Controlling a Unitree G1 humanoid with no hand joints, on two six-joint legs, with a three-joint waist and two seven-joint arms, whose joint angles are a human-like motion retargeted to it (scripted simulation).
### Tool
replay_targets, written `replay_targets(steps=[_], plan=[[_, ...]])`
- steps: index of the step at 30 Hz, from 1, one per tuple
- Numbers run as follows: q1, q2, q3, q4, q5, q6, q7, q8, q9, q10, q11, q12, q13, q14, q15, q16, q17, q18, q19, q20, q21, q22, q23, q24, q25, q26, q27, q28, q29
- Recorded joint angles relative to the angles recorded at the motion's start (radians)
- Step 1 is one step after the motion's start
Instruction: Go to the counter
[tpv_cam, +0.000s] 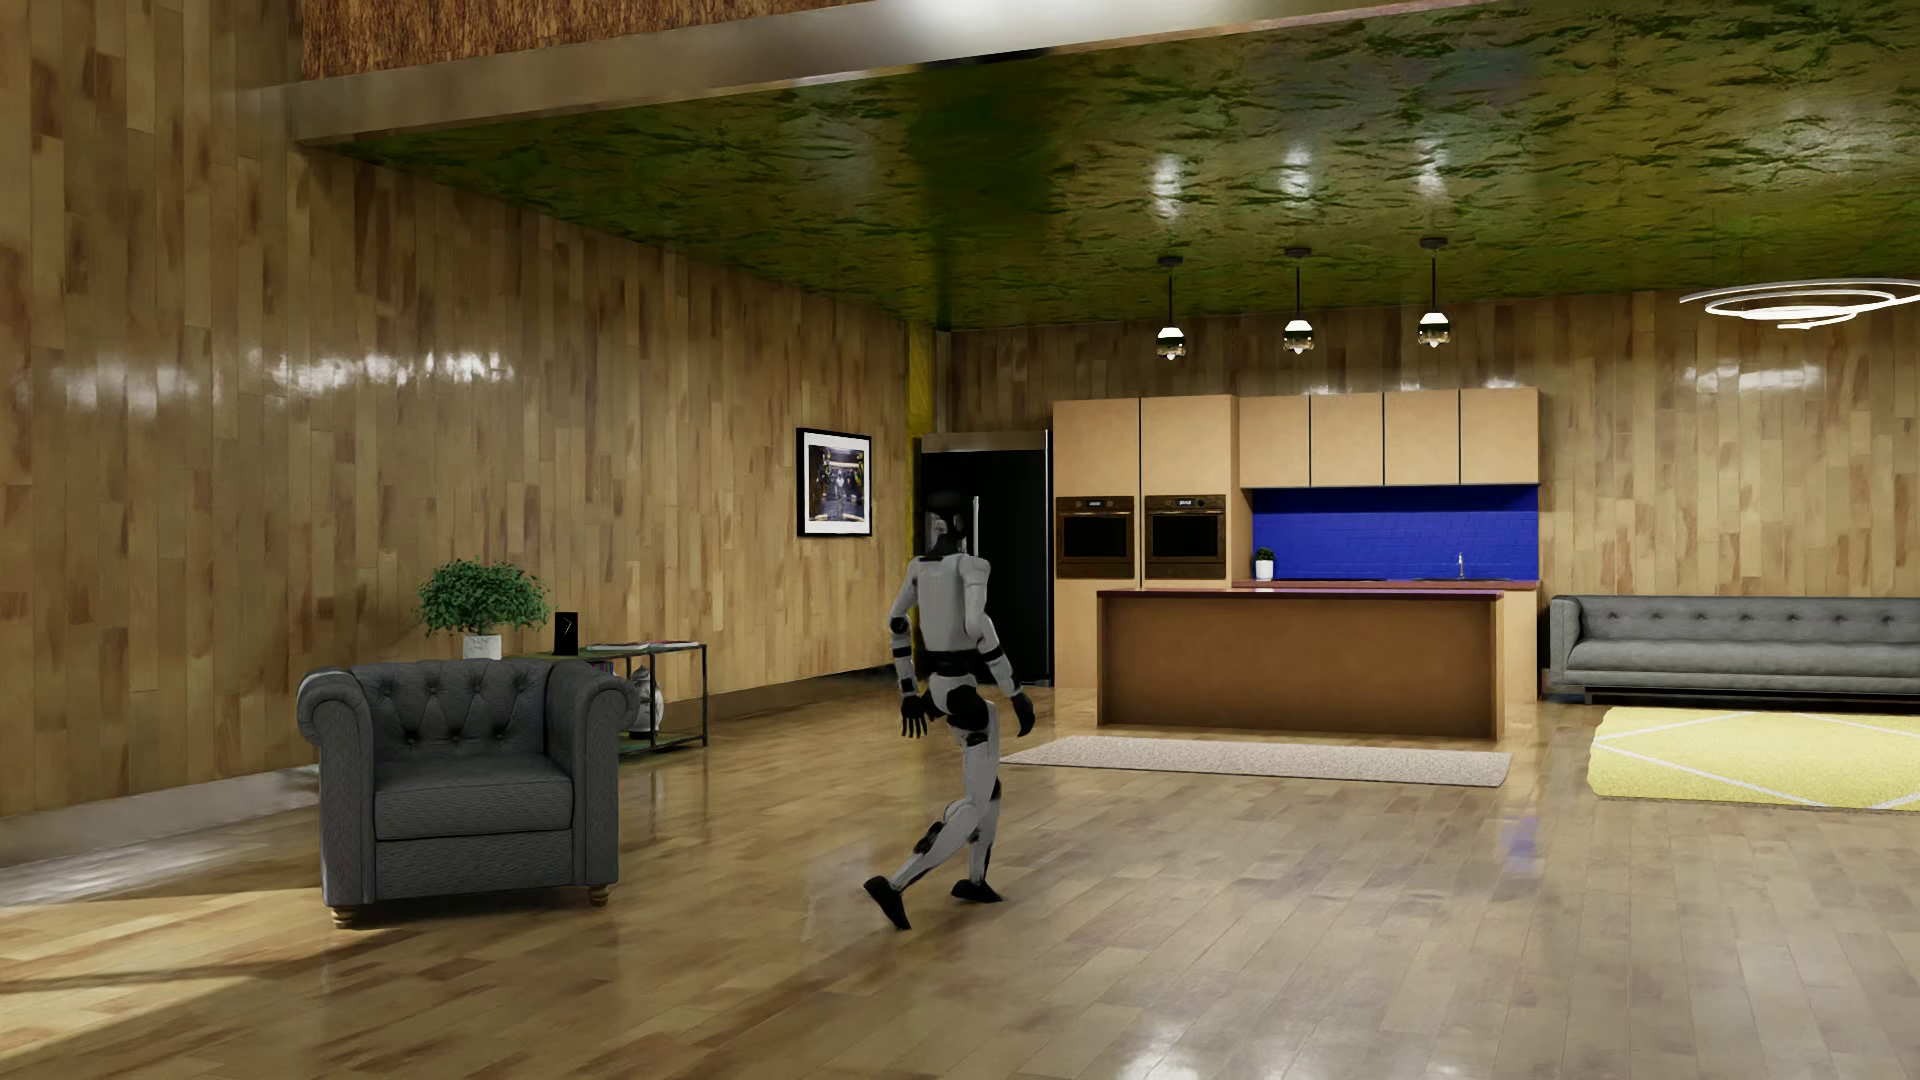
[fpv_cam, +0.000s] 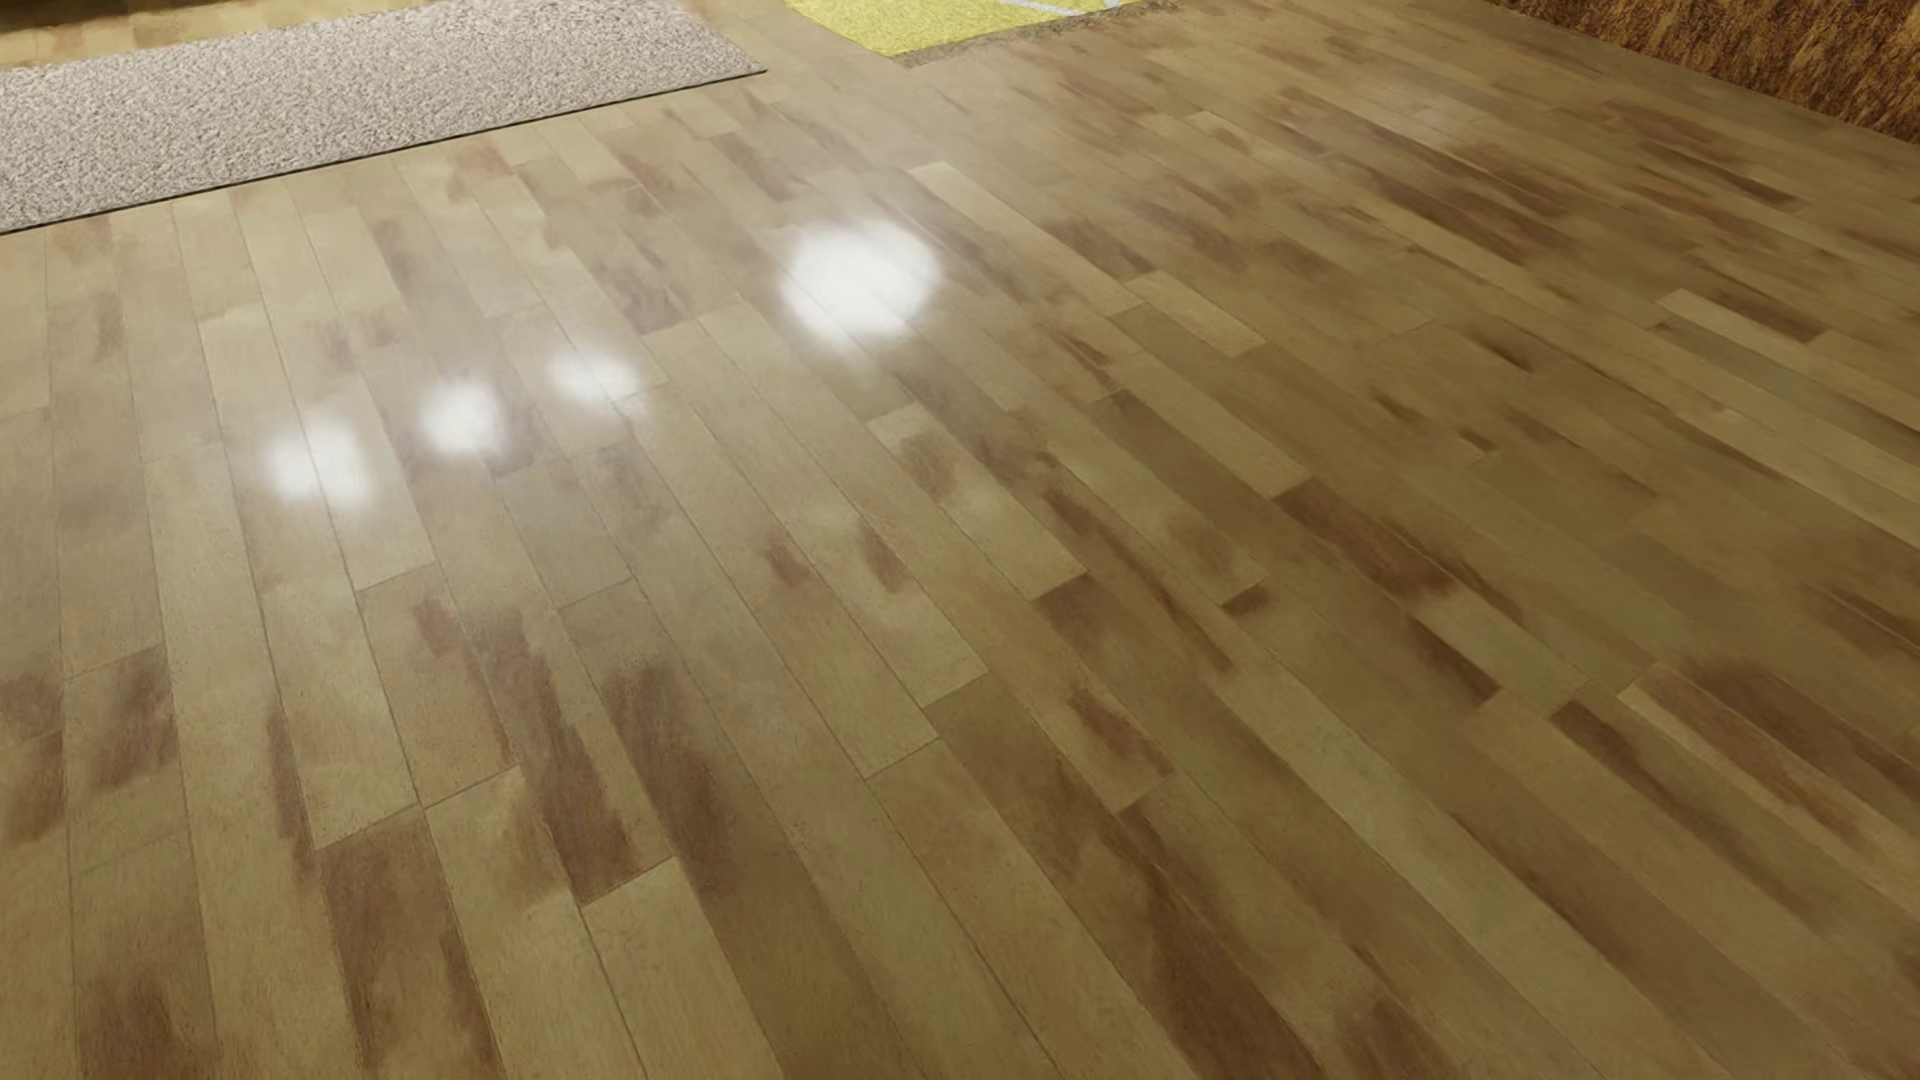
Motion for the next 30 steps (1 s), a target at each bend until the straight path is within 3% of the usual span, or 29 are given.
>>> replay_targets(steps=[1, 3, 4, 6, 8, 10, 11, 12, 14, 15, 17, 20, 21, 24, 25, 26, 27, 28, 29, 30], plan=[[0.038, -0.096, -0.029, -0.033, -0.024, -0.013, 0.000, 0.000, -0.002, 0.037, 0.215, -0.001, 0.011, 0.010, 0.077, 0.000, 0.007, 0.000, 0.000, -0.007, 0.013, 0.011, 0.038, 0.000, 0.000, 0.000, 0.000, 0.000, 0.000], [0.207, -0.296, -0.093, -0.061, -0.044, -0.031, 0.000, 0.000, 0.031, 0.009, 0.470, -0.024, 0.017, -0.105, -0.073, 0.007, 0.016, 0.000, 0.000, -0.003, 0.060, -0.001, 0.095, 0.000, 0.000, 0.000, 0.000, 0.000, 0.000], [0.299, -0.377, -0.140, -0.052, -0.034, -0.020, 0.000, 0.000, 0.042, -0.027, 0.432, -0.050, 0.021, -0.170, -0.139, 0.008, 0.020, 0.000, 0.000, 0.001, 0.096, 0.005, 0.116, 0.000, 0.000, 0.000, 0.000, 0.000, 0.000], [0.459, -0.488, -0.241, -0.033, -0.018, 0.010, 0.000, 0.000, 0.047, -0.091, 0.147, -0.101, 0.056, -0.308, -0.166, 0.022, 0.016, 0.000, 0.000, 0.024, 0.113, -0.029, 0.127, 0.000, 0.000, 0.000, 0.000, 0.000, 0.000], [0.572, -0.571, -0.303, -0.013, -0.017, 0.043, 0.000, 0.000, 0.026, -0.145, -0.196, -0.146, 0.095, -0.443, -0.101, 0.028, 0.004, 0.000, 0.000, 0.091, 0.091, -0.079, 0.123, 0.000, 0.000, 0.000, 0.000, 0.000, 0.000], [0.651, -0.643, -0.360, 0.008, -0.041, 0.077, 0.000, 0.000, -0.001, -0.134, -0.285, -0.178, 0.126, -0.516, -0.057, 0.039, -0.003, 0.000, 0.000, 0.135, 0.066, -0.121, 0.135, 0.000, 0.000, 0.000, 0.000, 0.000, 0.000], [0.681, -0.661, -0.392, 0.018, -0.046, 0.100, 0.000, 0.000, -0.004, -0.078, -0.219, -0.180, 0.140, -0.507, -0.026, 0.038, -0.009, 0.000, 0.000, 0.148, 0.066, -0.134, 0.146, 0.000, 0.000, 0.000, 0.000, 0.000, 0.000], [0.683, -0.673, -0.415, 0.038, -0.028, 0.128, 0.000, 0.000, -0.002, 0.036, -0.119, -0.174, 0.147, -0.418, 0.011, 0.030, -0.009, 0.000, 0.000, 0.190, 0.052, -0.156, 0.163, 0.000, 0.000, 0.000, 0.000, 0.000, 0.000], [0.562, -0.619, -0.397, 0.067, -0.007, 0.170, 0.000, 0.000, 0.010, 0.413, 0.008, -0.167, 0.128, -0.068, -0.038, -0.004, -0.002, 0.000, 0.000, 0.150, 0.071, -0.114, 0.224, 0.000, 0.000, 0.000, 0.000, 0.000, 0.000], [0.464, -0.564, -0.355, 0.078, -0.010, 0.170, 0.000, 0.000, 0.019, 0.561, 0.013, -0.169, 0.115, 0.024, -0.076, -0.012, 0.010, 0.000, 0.000, 0.117, 0.077, -0.103, 0.239, 0.000, 0.000, 0.000, 0.000, 0.000, 0.000], [0.255, -0.395, -0.262, 0.080, -0.045, 0.141, 0.000, 0.000, 0.030, 0.611, -0.063, -0.155, 0.104, 0.054, -0.118, -0.038, 0.031, 0.000, 0.000, 0.081, 0.091, -0.060, 0.214, 0.000, 0.000, 0.000, 0.000, 0.000, 0.000], [-0.015, -0.131, -0.090, 0.086, -0.083, 0.085, 0.000, 0.000, 0.023, 0.284, -0.212, -0.082, 0.112, 0.096, -0.216, -0.041, 0.022, 0.000, 0.000, 0.052, 0.110, -0.032, 0.074, 0.000, 0.000, 0.000, 0.000, 0.000, 0.000], [-0.081, -0.056, -0.028, 0.101, -0.087, 0.080, 0.000, 0.000, 0.020, 0.154, -0.241, -0.055, 0.108, 0.049, -0.244, -0.030, 0.008, 0.000, 0.000, 0.051, 0.107, -0.033, 0.025, 0.000, 0.000, 0.000, 0.000, 0.000, 0.000], [-0.200, 0.104, 0.149, 0.188, -0.094, 0.068, 0.000, 0.000, 0.011, -0.086, -0.259, 0.025, 0.052, -0.319, -0.271, -0.002, -0.040, 0.000, 0.000, 0.051, 0.121, 0.015, -0.026, 0.000, 0.000, 0.000, 0.000, 0.000, 0.000], [-0.230, 0.145, 0.188, 0.212, -0.111, 0.050, 0.000, 0.000, 0.008, -0.070, -0.248, 0.053, 0.035, -0.248, -0.223, 0.006, -0.043, 0.000, 0.000, 0.047, 0.118, 0.041, -0.015, 0.000, 0.000, 0.000, 0.000, 0.000, 0.000], [-0.280, 0.165, 0.196, 0.202, -0.135, 0.025, 0.000, 0.000, -0.001, 0.002, -0.218, 0.072, 0.030, -0.040, -0.128, 0.009, -0.038, 0.000, 0.000, 0.030, 0.100, 0.072, -0.001, 0.000, 0.000, 0.000, 0.000, 0.000, 0.000], [-0.314, 0.146, 0.179, 0.158, -0.162, -0.012, 0.000, 0.000, -0.010, 0.093, -0.143, 0.073, 0.034, 0.100, 0.012, 0.009, -0.026, 0.000, 0.000, -0.005, 0.081, 0.104, 0.021, 0.000, 0.000, 0.000, 0.000, 0.000, 0.000], [-0.299, 0.095, 0.149, 0.107, -0.166, -0.035, 0.000, 0.000, -0.011, 0.157, -0.017, 0.061, 0.040, 0.103, 0.149, 0.009, -0.014, 0.000, 0.000, -0.036, 0.077, 0.128, 0.054, 0.000, 0.000, 0.000, 0.000, 0.000, 0.000], [-0.253, 0.009, 0.114, 0.060, -0.152, -0.038, 0.000, 0.000, -0.006, 0.191, 0.149, 0.046, 0.043, 0.062, 0.206, 0.008, -0.009, 0.000, 0.000, -0.036, 0.092, 0.127, 0.083, 0.000, 0.000, 0.000, 0.000, 0.000, 0.000], [-0.175, -0.085, 0.073, 0.008, -0.144, -0.042, 0.000, 0.000, 0.007, 0.188, 0.316, 0.031, 0.039, 0.026, 0.153, 0.003, -0.007, 0.000, 0.000, -0.003, 0.114, 0.114, 0.099, 0.000, 0.000, 0.000, 0.000, 0.000, 0.000]])
